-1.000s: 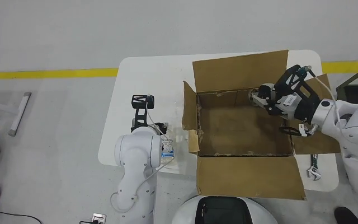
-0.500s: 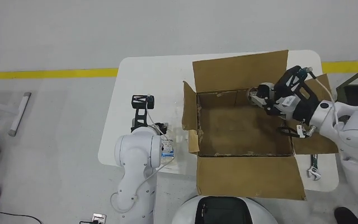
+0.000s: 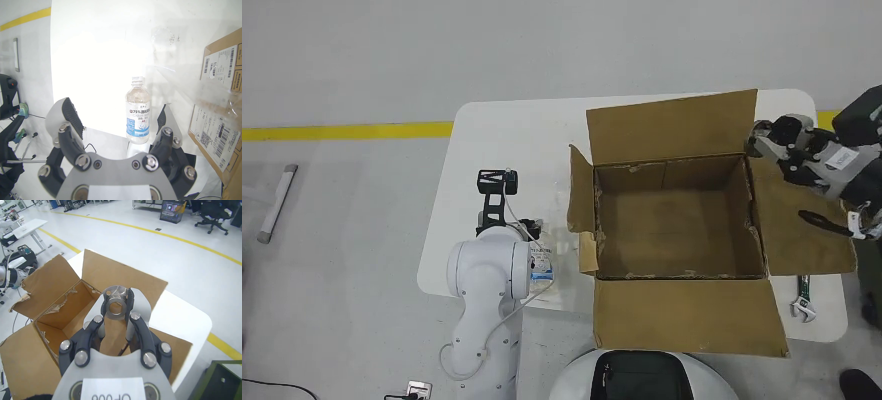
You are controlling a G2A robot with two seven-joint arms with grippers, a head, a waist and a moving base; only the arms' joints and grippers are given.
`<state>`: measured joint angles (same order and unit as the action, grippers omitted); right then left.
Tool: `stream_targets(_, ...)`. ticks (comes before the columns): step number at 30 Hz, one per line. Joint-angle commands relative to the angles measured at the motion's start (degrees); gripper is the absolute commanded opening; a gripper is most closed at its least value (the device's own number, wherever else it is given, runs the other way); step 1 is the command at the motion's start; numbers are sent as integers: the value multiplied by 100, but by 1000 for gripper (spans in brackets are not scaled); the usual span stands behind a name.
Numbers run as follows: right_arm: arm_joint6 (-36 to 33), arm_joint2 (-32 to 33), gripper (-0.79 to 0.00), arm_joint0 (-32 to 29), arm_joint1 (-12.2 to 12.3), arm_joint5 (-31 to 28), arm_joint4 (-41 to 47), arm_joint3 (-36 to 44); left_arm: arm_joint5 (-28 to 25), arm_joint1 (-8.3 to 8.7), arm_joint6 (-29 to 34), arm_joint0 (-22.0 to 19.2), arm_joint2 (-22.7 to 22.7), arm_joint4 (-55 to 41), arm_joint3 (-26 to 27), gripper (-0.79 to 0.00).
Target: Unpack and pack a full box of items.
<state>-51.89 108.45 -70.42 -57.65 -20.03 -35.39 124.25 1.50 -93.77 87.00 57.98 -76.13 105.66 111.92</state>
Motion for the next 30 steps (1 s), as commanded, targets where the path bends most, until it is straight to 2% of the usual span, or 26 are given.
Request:
stream_targets(1, -63, 330, -785, -132, 22, 27, -77, 97, 0, 0, 0, 0, 0, 0, 0, 0)
stream_targets(11, -117, 1467, -785, -944, 52, 342, -290, 278, 0, 0, 0, 0, 0, 0, 0, 0)
stream_targets(24, 141, 1815, -785, -2176, -29, 799, -697, 266, 0, 0, 0, 0, 0, 0, 0, 0)
stream_targets(26, 186, 1866, -785, -2395, -40, 788, -995, 219, 0, 0, 0, 0, 0, 0, 0, 0)
stream_targets(30, 478, 1870, -785, -2819, -111, 1011, -902, 82, 0, 0, 0, 0, 0, 0, 0, 0)
